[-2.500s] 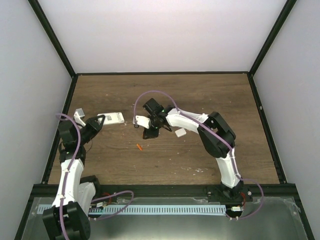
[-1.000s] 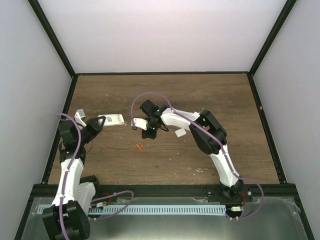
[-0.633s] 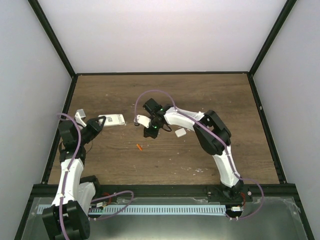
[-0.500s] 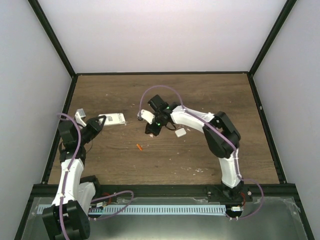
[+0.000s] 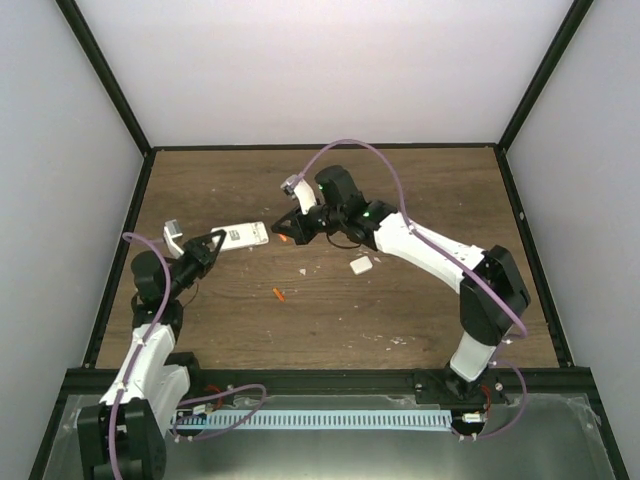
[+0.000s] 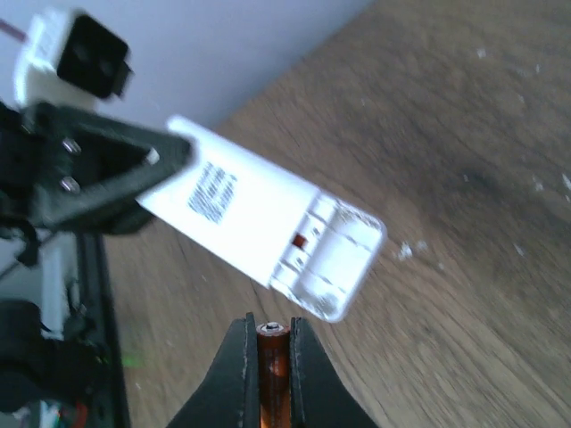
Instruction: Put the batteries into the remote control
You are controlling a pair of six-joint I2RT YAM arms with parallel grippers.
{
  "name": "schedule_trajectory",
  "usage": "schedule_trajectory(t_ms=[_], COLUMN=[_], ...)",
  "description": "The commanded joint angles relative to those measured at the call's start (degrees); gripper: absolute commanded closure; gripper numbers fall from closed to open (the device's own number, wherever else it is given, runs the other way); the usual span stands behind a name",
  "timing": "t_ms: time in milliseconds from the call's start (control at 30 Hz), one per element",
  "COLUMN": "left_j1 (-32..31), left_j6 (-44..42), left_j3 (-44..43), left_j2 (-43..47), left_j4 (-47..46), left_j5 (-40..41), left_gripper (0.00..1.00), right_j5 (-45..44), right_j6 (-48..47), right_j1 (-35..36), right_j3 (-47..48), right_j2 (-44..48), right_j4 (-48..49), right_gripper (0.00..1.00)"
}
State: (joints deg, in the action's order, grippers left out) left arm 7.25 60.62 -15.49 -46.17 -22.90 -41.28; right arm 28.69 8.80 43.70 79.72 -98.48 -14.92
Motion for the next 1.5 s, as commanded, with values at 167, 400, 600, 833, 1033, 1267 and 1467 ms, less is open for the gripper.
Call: schedule_trajectory(t_ms=[167,400,600,833,1033,1267,1467], left_j1=[-2.58,-3.23,-4.26,-4.67,-4.76,-4.78,-4.78], left_j6=[12.33,16.33,17.42,18.17,19.16,19.4,19.44], left_j3=[0.63,0.75,0.8,0.79,0.68,0.69,0.81], left_j2=[-1.36,-1.49,-1.9,-1.89,-1.77,-1.75,-1.9], left_j4=[-17.86,-21.82,-22.7,-23.25,-23.85,-24.14,-24.4], left_j5=[3.25,3.57,3.75,3.75,3.93,4.33,4.36], left_gripper=[1.0,1.0,1.0,1.0,1.0,1.0,1.0], right_j5=[2.58,1.62,-0.3,-1.48,-3.59,-4.58,-4.82], right_j6=[14.81,19.13,18.61,18.2,16.97,16.28,16.92], right_j1=[0.06,0.07,0.07,0.07,0.07,0.07,0.02], right_j3=[-1.12,-3.01,-2.18,-1.5,-1.28,-1.22,-1.22], right_j2=[2.35,1.1,-0.14,-1.48,-2.13,-2.46,-2.6], right_j4=[16.75,24.59,26.73,28.04,27.8,27.53,28.58], right_gripper=[0.99,0.99,0.99,0.99,0.99,0.99,0.99])
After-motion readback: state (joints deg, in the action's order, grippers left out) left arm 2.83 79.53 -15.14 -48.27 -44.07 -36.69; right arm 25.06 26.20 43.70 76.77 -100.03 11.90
